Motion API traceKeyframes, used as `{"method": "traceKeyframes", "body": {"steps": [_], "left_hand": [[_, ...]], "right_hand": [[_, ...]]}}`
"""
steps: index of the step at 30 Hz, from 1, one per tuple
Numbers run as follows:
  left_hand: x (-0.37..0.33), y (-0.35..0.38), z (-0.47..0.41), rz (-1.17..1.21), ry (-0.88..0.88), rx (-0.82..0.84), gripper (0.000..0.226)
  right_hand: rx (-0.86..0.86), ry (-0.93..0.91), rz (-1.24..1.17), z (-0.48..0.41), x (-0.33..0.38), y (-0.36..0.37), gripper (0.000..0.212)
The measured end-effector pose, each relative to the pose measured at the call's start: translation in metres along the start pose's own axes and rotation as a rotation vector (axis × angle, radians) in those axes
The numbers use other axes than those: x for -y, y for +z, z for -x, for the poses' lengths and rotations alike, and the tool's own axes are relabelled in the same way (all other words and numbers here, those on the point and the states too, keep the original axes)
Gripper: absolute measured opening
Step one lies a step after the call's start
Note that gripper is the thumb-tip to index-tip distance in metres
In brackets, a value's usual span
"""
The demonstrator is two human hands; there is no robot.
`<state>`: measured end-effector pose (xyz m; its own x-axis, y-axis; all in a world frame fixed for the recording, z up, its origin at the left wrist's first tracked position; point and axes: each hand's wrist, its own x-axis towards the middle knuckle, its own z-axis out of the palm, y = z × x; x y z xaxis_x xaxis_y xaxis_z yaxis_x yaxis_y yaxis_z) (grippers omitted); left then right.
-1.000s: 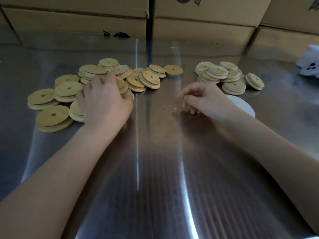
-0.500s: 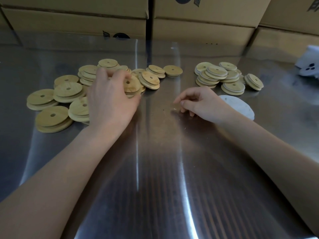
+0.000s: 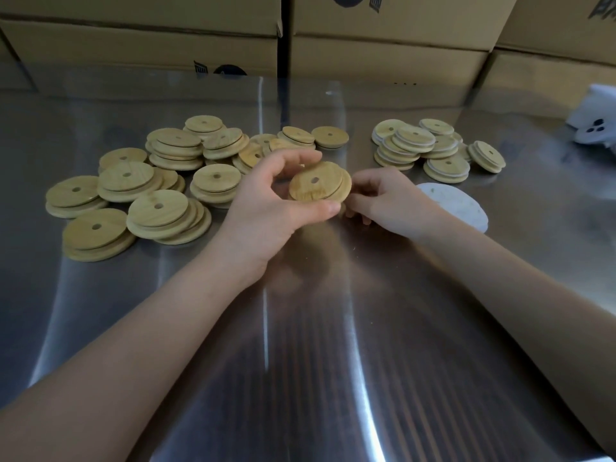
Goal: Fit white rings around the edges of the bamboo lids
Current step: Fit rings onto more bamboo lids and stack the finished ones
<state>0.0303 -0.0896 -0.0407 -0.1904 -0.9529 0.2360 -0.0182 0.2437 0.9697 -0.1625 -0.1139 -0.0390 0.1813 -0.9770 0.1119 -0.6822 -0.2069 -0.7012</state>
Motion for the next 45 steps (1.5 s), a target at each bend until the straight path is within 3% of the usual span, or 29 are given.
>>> {"method": "traceKeyframes", "body": {"steps": [6, 15, 22, 24, 28, 34, 45], "left_hand": [[0.009, -0.006, -0.009, 0.403, -0.21, 0.04, 0.066], [0.011, -0.009, -0.011, 0.488, -0.261, 0.031, 0.075], [0.011, -0.01, -0.01, 0.497, -0.253, 0.028, 0.065], [0.011, -0.01, -0.01, 0.488, -0.257, 0.034, 0.065], [0.01, -0.011, -0.01, 0.467, -0.264, 0.052, 0.065], [0.011, -0.011, -0.01, 0.454, -0.275, 0.064, 0.069], [0.012, -0.011, -0.01, 0.423, -0.26, 0.084, 0.069]], "right_hand": [[-0.016, 0.002, -0.011, -0.001, -0.001, 0.001, 0.032], [-0.065, 0.0, -0.047, -0.002, -0.006, 0.001, 0.031], [-0.457, 0.055, 0.041, -0.009, -0.017, -0.021, 0.024], [-0.497, 0.111, 0.122, -0.009, -0.02, -0.031, 0.024], [-0.347, 0.227, 0.417, -0.007, -0.026, -0.047, 0.028], [-0.171, 0.35, 0.497, -0.007, -0.03, -0.053, 0.032], [-0.138, 0.322, 0.598, -0.005, -0.028, -0.056, 0.034]]}}
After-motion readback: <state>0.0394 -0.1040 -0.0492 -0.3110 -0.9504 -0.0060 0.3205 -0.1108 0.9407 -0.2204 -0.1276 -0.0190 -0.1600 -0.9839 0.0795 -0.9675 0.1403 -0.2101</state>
